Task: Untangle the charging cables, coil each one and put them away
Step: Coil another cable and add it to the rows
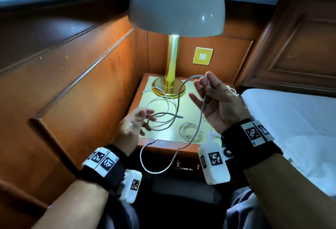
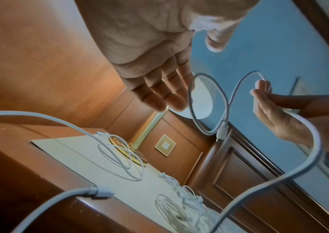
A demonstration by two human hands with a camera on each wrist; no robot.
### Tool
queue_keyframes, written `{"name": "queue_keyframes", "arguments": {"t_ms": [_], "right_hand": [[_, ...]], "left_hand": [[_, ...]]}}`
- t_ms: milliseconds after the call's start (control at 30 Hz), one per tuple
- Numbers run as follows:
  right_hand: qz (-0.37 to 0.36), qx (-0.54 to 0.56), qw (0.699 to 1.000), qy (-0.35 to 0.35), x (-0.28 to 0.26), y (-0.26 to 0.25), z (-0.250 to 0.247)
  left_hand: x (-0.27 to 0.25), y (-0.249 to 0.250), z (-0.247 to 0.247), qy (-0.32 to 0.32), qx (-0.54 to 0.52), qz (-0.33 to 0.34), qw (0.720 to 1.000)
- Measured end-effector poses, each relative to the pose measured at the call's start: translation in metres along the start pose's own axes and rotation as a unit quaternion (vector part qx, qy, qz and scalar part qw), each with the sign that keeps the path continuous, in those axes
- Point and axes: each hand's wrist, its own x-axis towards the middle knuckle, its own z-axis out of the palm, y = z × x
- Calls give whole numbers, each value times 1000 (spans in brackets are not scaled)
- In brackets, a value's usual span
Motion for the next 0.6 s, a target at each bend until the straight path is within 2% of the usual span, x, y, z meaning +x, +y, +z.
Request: {"name": "queue_keyframes", "arguments": {"t_ms": [100, 167, 267, 367, 433, 500, 600], "right_hand": [[2, -13, 1000, 16, -23, -9, 2], [-1, -23, 999, 38, -41, -19, 4], [-12, -45, 996, 78, -71, -37, 5], [-19, -80, 993, 88, -103, -65, 3], [-16, -140, 987, 80, -126, -86, -1], [-2, -221, 972, 79, -150, -103, -9], [36, -346, 930, 116, -180, -112, -32]], "left_hand": [[-19, 10, 14, -16, 51, 43, 998], [-31, 18, 27, -24, 32, 53, 998], [-45, 31, 39, -3, -82, 5, 997], [-54, 51, 47, 6, -231, -71, 970], [-60, 64, 56, -16, -315, -102, 943], [-64, 71, 66, -51, -352, -116, 927], [-67, 80, 86, -105, -367, -124, 916]]}}
